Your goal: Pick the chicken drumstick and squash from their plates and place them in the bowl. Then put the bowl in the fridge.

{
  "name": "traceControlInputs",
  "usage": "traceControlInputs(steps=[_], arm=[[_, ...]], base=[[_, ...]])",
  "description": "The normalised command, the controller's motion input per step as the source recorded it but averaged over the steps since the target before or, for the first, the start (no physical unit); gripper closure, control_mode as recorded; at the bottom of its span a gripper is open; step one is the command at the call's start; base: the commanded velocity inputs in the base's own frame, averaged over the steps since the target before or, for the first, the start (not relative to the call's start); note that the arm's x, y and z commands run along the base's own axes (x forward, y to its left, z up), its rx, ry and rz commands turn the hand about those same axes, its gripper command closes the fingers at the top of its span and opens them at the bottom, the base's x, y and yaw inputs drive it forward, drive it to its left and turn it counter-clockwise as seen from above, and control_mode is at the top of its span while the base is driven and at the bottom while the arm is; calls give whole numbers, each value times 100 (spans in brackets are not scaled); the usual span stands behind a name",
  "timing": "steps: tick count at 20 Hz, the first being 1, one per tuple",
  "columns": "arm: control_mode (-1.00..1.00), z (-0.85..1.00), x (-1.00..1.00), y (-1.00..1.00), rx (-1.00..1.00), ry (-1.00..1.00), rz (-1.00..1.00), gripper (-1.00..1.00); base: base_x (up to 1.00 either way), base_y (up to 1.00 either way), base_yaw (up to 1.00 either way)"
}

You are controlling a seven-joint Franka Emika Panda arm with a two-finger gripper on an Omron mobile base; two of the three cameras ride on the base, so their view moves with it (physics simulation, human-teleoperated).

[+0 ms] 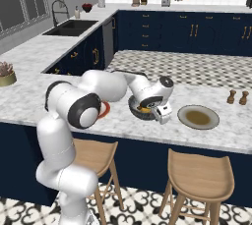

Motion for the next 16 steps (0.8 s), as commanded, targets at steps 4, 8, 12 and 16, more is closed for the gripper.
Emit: traceControlInputs(steps=[4,8,12,16], arm=[[-100,-9,52,-3,0,1,0,-100],[-100,-14,25,-3,0,1,0,-100],[-100,-34,0,-2,1,10,0,-100],[-100,-25,2,0,0,2,0,-100]], base=[[0,0,0],[0,0,0],[0,0,0],[0,0,0]])
